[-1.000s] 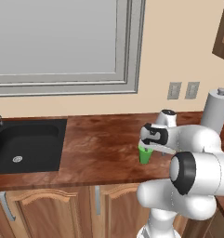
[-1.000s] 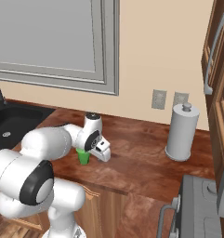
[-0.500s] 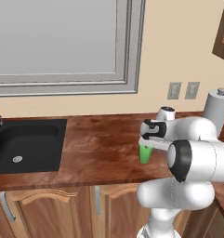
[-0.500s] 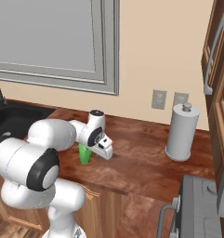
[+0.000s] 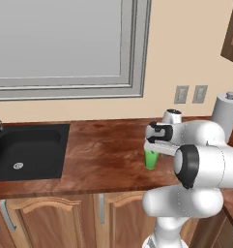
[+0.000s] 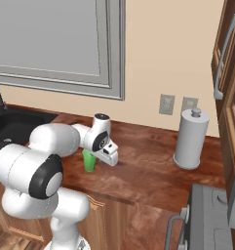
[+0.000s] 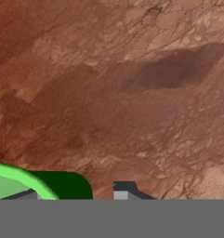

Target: Place the pitcher and cup on the dining counter for serving.

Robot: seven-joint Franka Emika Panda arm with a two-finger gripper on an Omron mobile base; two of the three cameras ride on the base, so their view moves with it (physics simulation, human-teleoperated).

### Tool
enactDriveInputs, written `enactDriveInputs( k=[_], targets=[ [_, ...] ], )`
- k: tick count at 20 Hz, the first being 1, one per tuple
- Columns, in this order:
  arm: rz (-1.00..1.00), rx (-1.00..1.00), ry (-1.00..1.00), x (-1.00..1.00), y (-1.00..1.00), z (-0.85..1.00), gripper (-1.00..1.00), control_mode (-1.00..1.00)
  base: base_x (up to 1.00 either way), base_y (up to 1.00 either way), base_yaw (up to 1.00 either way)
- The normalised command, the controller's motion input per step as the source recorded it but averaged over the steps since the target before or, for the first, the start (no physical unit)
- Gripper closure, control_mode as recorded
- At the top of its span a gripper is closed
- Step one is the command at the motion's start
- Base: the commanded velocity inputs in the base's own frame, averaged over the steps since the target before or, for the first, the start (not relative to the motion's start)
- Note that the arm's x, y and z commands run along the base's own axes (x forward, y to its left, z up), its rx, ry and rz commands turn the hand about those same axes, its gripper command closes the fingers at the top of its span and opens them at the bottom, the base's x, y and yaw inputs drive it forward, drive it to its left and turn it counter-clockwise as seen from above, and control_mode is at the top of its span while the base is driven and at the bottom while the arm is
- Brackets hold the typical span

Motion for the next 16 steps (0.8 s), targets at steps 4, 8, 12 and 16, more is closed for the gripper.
enactDriveInputs(
  k=[4,8,12,16],
  targets=[
    [0.0,0.0,-0.13,-0.13,0.0,0.21,1.0,-1.0,0.0,0.0,0.0],
    [0.0,0.0,-0.29,-0.36,0.0,0.43,1.0,-1.0,0.0,0.0,0.0],
    [0.0,0.0,-0.32,-0.37,0.0,0.51,1.0,-1.0,0.0,0.0,0.0],
    [0.0,0.0,-0.35,-0.42,0.0,0.54,1.0,-1.0,0.0,0.0,0.0]
  ],
)
